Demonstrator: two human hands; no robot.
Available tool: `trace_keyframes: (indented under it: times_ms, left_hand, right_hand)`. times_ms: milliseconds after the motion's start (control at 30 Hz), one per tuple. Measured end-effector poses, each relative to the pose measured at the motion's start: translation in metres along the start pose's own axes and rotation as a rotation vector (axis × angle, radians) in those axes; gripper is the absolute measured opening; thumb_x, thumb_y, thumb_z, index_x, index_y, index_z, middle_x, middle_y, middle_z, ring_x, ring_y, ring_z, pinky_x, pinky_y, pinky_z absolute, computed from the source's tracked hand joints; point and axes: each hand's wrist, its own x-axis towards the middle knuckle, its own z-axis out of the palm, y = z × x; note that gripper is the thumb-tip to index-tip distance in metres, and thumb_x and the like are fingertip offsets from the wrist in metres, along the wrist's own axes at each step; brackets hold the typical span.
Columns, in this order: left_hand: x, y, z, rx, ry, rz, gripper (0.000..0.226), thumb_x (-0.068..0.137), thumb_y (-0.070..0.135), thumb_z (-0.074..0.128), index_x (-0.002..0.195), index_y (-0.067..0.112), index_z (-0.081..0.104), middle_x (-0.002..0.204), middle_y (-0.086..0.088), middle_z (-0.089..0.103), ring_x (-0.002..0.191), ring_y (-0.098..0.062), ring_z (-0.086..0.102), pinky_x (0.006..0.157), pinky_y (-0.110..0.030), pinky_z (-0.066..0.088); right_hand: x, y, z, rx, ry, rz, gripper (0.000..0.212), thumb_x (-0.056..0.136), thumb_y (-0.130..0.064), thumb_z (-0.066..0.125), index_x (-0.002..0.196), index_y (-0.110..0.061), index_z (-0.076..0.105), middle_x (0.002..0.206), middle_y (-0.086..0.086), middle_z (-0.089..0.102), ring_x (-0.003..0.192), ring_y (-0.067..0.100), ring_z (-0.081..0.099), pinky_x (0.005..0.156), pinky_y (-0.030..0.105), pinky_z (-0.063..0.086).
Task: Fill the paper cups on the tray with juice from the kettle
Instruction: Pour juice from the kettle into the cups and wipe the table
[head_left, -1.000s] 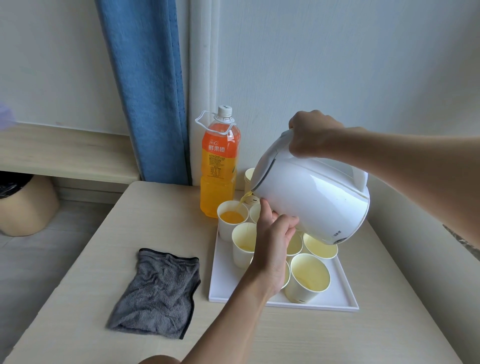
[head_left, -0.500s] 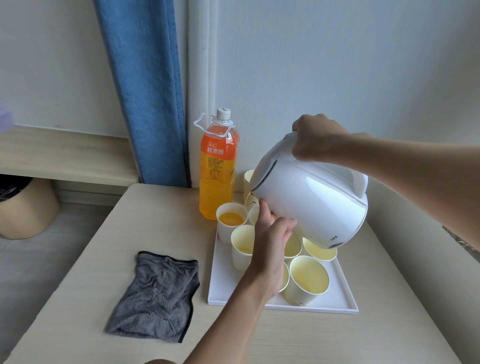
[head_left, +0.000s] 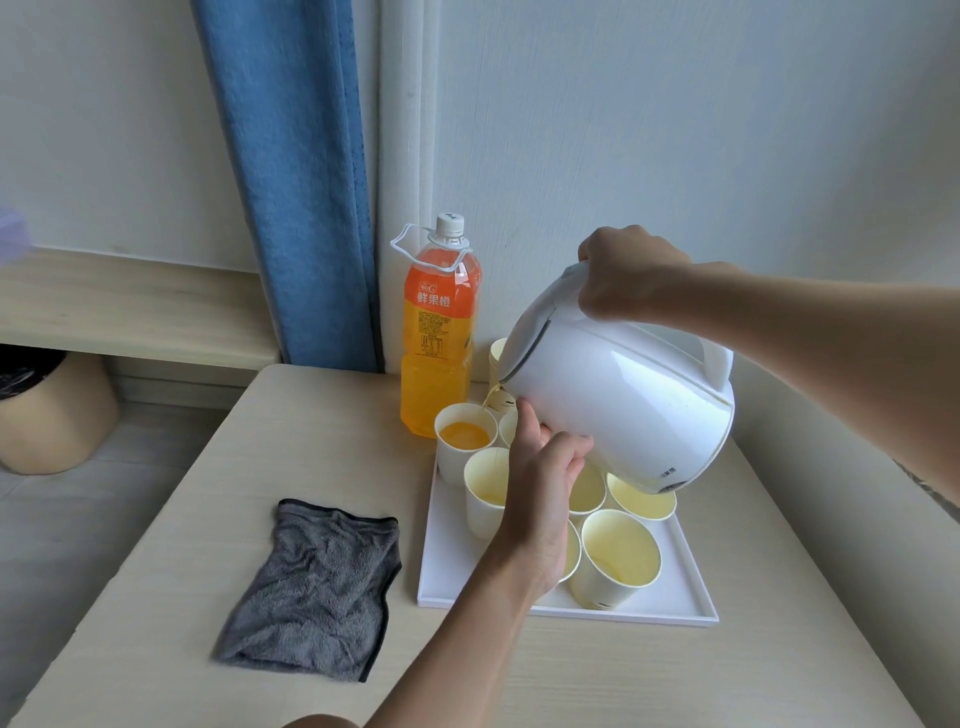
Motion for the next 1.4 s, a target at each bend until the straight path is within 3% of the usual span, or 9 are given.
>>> trace_keyframes:
  times_ms: [133, 333, 800, 933, 1400]
  left_hand:
    - [-0.0003, 0.0008, -0.0002, -0.008, 0.007, -0.006, 0.06, 0.075, 0.015, 0.056, 0.131, 0.038, 0.053, 0.128, 0.004, 0.071, 0.128, -0.017, 0.063, 0.118, -0.039, 0.041]
    - [-0.0001, 0.0016, -0.0021, -0.013, 0.008, 0.001, 0.061, 0.075, 0.015, 0.055, 0.133, 0.036, 0.053, 0.131, -0.001, 0.07, 0.129, -0.019, 0.062, 0.118, -0.038, 0.042]
    - [0.0014, 0.0006, -0.0011, -0.01, 0.009, 0.005, 0.059, 0.076, 0.014, 0.055, 0.129, 0.039, 0.055, 0.13, 0.003, 0.071, 0.129, -0.018, 0.062, 0.118, -0.04, 0.041]
    - [0.0016, 0.0008, -0.0019, -0.008, 0.002, 0.012, 0.064, 0.077, 0.014, 0.055, 0.135, 0.038, 0.052, 0.132, 0.002, 0.07, 0.129, -0.018, 0.062, 0.117, -0.038, 0.042]
    - [0.0016, 0.0005, -0.0015, -0.021, 0.02, 0.006, 0.062, 0.075, 0.013, 0.055, 0.133, 0.037, 0.054, 0.129, 0.002, 0.072, 0.129, -0.018, 0.063, 0.115, -0.036, 0.044]
  right_hand:
    - [-0.0003, -0.0026, -0.0004, -0.008, -0.003, -0.006, 0.017, 0.08, -0.013, 0.051, 0.096, -0.014, 0.058, 0.08, 0.005, 0.048, 0.079, 0.031, 0.053, 0.069, 0.033, 0.044]
    - [-0.0005, -0.0044, -0.0008, -0.001, -0.009, -0.021, 0.008, 0.081, -0.014, 0.05, 0.087, -0.013, 0.055, 0.079, 0.006, 0.049, 0.077, 0.032, 0.053, 0.067, 0.033, 0.043]
    - [-0.0003, -0.0048, -0.0025, -0.008, -0.012, -0.025, 0.013, 0.078, -0.008, 0.05, 0.089, -0.011, 0.055, 0.078, 0.006, 0.048, 0.069, 0.027, 0.05, 0.064, 0.032, 0.04]
    - [-0.0001, -0.0021, -0.0021, 0.004, -0.015, -0.015, 0.015, 0.078, -0.01, 0.05, 0.092, -0.011, 0.056, 0.079, 0.006, 0.047, 0.077, 0.032, 0.053, 0.067, 0.034, 0.043]
    - [0.001, -0.0041, -0.0001, -0.001, -0.013, -0.019, 0.014, 0.08, -0.011, 0.051, 0.093, -0.013, 0.056, 0.079, 0.005, 0.047, 0.079, 0.032, 0.054, 0.068, 0.033, 0.045]
